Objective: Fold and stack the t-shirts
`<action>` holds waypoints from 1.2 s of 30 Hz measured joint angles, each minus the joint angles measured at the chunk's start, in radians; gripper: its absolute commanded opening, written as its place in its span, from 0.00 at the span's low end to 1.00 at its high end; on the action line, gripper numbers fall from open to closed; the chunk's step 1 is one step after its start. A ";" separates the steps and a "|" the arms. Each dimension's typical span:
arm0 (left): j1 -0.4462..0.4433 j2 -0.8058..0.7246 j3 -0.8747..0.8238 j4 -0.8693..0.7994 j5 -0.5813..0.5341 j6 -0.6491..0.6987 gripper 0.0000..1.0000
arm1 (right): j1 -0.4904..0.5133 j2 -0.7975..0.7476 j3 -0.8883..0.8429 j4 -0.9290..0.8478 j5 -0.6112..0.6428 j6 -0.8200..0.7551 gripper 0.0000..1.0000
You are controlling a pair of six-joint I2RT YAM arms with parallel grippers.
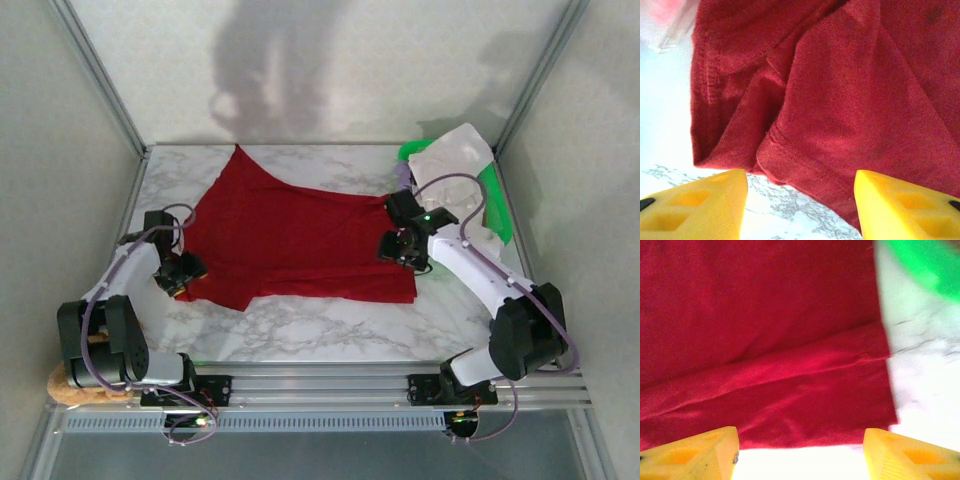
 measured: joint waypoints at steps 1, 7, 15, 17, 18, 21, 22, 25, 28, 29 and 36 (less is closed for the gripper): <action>0.000 0.010 -0.005 0.005 0.000 0.000 0.54 | 0.011 0.005 -0.001 0.010 -0.016 0.008 0.67; -0.012 0.039 -0.016 0.013 0.003 -0.002 0.45 | 0.016 0.033 -0.007 0.047 -0.073 0.047 0.67; -0.013 0.074 -0.019 0.055 0.067 -0.024 0.00 | 0.016 0.068 -0.005 0.082 -0.147 0.067 0.66; -0.013 0.074 -0.002 0.053 0.081 -0.032 0.00 | 0.016 0.067 -0.005 0.090 -0.161 0.069 0.66; -0.013 0.076 0.011 0.053 0.087 -0.034 0.00 | 0.016 0.067 -0.005 0.092 -0.164 0.070 0.66; -0.013 0.097 0.081 0.054 0.113 -0.039 0.00 | 0.017 0.067 -0.005 0.099 -0.180 0.074 0.66; -0.013 0.113 0.111 0.056 0.130 -0.041 0.00 | 0.017 0.067 -0.005 0.102 -0.183 0.075 0.66; -0.010 0.180 0.201 0.063 0.202 -0.043 0.00 | 0.018 0.067 -0.006 0.113 -0.195 0.083 0.66; -0.007 0.278 0.283 0.081 0.272 -0.044 0.05 | 0.018 0.059 -0.015 0.117 -0.209 0.092 0.66; -0.005 0.306 0.301 0.093 0.294 -0.047 0.12 | 0.018 0.055 -0.015 0.116 -0.212 0.093 0.66; 0.002 0.400 0.323 0.327 0.472 -0.185 0.42 | 0.018 0.001 -0.015 0.105 -0.204 0.093 0.67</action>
